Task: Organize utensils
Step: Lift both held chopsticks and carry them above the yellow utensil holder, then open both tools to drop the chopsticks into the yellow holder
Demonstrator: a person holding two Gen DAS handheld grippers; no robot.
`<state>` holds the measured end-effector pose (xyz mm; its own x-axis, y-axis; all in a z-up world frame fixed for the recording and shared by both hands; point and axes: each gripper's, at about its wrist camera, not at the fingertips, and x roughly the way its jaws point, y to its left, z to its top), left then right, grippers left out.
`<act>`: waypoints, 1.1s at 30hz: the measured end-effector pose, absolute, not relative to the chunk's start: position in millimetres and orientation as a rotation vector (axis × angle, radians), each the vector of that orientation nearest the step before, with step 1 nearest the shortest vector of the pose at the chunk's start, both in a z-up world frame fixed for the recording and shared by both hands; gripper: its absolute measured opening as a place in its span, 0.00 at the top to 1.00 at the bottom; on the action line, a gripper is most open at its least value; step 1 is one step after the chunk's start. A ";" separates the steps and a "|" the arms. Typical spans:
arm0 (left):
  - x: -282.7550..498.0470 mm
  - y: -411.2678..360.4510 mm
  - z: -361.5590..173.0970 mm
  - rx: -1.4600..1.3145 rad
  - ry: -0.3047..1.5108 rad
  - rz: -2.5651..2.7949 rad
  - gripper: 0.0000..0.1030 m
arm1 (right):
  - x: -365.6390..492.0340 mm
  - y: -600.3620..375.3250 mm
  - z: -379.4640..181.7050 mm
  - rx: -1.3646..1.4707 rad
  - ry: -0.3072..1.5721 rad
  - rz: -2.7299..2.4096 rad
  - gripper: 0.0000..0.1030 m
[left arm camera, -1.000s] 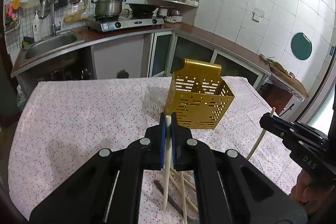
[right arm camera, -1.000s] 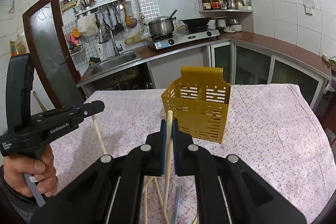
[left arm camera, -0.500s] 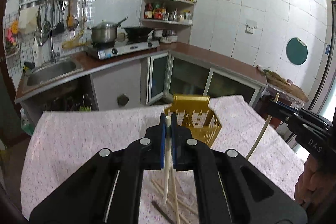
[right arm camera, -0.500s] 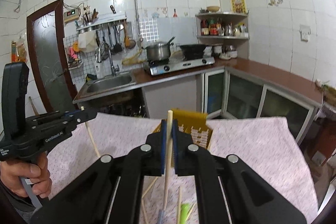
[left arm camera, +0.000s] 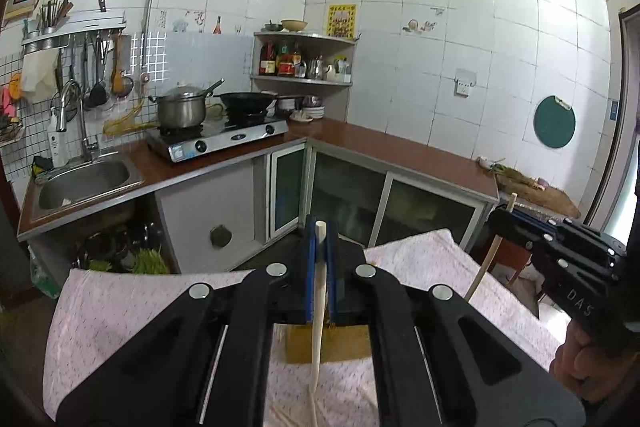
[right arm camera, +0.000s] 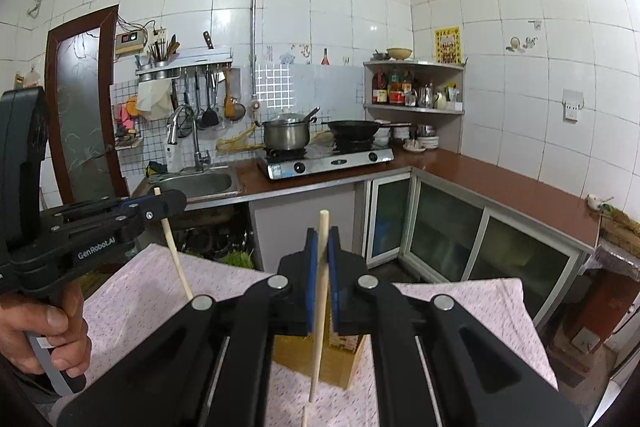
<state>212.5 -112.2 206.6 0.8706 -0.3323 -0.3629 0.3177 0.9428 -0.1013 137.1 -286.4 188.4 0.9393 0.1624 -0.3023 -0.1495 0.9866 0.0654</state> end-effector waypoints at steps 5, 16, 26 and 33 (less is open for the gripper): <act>233.7 -122.8 219.2 -0.046 0.349 -0.354 0.97 | 155.1 -291.9 198.2 0.039 0.290 0.149 0.95; 281.6 -137.0 205.6 -0.055 0.336 -0.350 0.97 | 204.5 -292.6 179.9 0.031 0.305 0.117 0.95; 308.5 -137.4 183.1 -0.065 0.376 -0.338 0.97 | 227.3 -289.5 162.6 0.033 0.326 0.104 0.95; 327.6 -134.1 147.6 -0.069 0.478 -0.308 0.56 | 242.5 -289.1 145.1 0.040 0.401 0.107 0.91</act>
<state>327.6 -134.1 147.6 0.8425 -0.3078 -0.4422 0.2755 0.9514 -0.1375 242.5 -289.1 145.1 0.9153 0.1119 -0.3870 -0.0963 0.9936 0.0595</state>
